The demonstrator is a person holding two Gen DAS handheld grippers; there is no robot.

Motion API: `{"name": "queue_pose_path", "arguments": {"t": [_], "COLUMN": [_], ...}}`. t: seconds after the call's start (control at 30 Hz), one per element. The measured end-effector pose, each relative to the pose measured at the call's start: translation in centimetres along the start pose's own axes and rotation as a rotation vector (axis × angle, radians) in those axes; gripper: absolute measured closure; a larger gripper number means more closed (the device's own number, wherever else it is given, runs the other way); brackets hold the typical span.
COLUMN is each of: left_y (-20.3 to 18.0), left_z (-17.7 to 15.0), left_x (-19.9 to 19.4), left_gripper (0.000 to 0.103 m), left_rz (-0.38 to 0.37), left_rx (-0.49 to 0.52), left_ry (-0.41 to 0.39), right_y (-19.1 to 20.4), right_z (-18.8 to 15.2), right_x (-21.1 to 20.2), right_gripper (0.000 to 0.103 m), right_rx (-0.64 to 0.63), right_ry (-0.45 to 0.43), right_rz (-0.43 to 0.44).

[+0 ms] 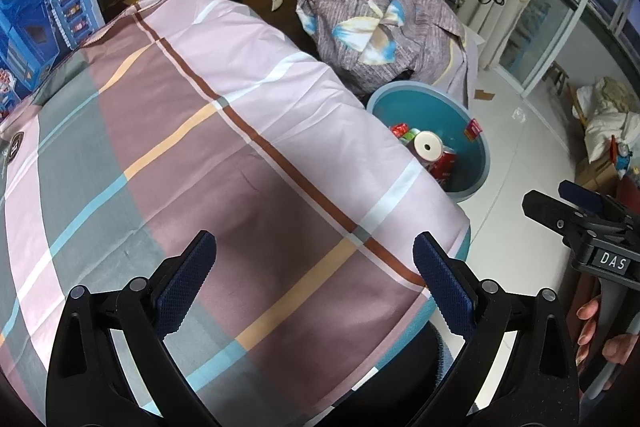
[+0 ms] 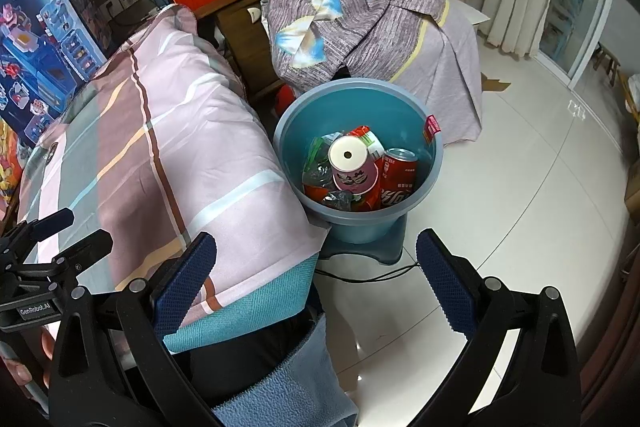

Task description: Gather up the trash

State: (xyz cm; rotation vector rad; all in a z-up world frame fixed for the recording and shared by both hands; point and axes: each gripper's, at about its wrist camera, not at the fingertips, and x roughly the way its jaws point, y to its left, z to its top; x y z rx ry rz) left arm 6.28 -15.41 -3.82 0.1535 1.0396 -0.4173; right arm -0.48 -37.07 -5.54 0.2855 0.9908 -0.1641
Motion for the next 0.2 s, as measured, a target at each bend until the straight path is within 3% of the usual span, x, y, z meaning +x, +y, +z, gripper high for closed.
{"name": "queue_pose_path", "arguments": {"t": [0.2], "left_y": [0.31], "left_z": [-0.14], "left_x": [0.03], "left_gripper": [0.004], "left_rz": [0.011], "left_rx": [-0.015], "left_ry": [0.011], "right_y": [-0.01], "right_z": [0.14], "right_x": [0.0], "right_gripper": [0.007], "right_rx": [-0.003], "right_ry": [0.001], "right_rz": [0.0]}}
